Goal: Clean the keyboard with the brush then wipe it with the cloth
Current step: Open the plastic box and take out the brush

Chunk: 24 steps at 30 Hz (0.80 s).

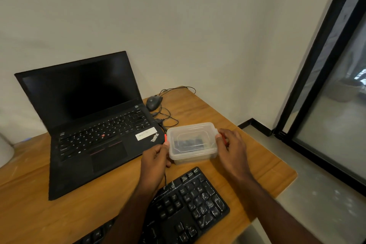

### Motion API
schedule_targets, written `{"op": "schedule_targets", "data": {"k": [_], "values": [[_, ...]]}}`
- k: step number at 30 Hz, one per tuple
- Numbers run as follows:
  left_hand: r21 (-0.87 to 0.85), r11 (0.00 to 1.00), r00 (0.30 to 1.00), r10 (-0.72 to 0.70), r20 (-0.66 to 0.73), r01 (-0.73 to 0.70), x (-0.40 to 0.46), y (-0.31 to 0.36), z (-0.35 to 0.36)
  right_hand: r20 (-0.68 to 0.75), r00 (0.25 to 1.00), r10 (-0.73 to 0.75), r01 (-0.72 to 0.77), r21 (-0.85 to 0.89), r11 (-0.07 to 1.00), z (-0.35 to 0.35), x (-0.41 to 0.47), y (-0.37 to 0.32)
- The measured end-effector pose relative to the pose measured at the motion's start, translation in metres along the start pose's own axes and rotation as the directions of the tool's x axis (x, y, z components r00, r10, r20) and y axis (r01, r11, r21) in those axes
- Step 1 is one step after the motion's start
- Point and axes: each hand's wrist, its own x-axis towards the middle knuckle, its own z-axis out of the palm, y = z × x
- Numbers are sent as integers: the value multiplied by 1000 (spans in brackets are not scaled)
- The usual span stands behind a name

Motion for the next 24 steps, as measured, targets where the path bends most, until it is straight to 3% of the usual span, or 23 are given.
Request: {"op": "schedule_targets", "data": {"k": [8, 12, 17, 21, 24], "values": [[28, 997, 997, -73, 3, 73, 5, -5, 0, 9, 1000, 10, -10, -6, 1000, -2, -3, -3], [-72, 993, 996, -92, 14, 93, 5, 1, -2, -5, 1000, 24, -23, 33, 999, -3, 0, -3], [-77, 993, 976, -76, 202, 93, 5, 3, -19, 140, 987, -82, 75, 54, 996, -3, -1, 8], [21, 998, 924, -69, 377, 66, 2, -1, -30, 339, 914, -223, 209, 78, 975, -4, -5, 14], [126, 992, 920, -35, 389, -16, 5, 0, -27, 328, 917, -227, 195, 127, 973, -4, -5, 15]]}}
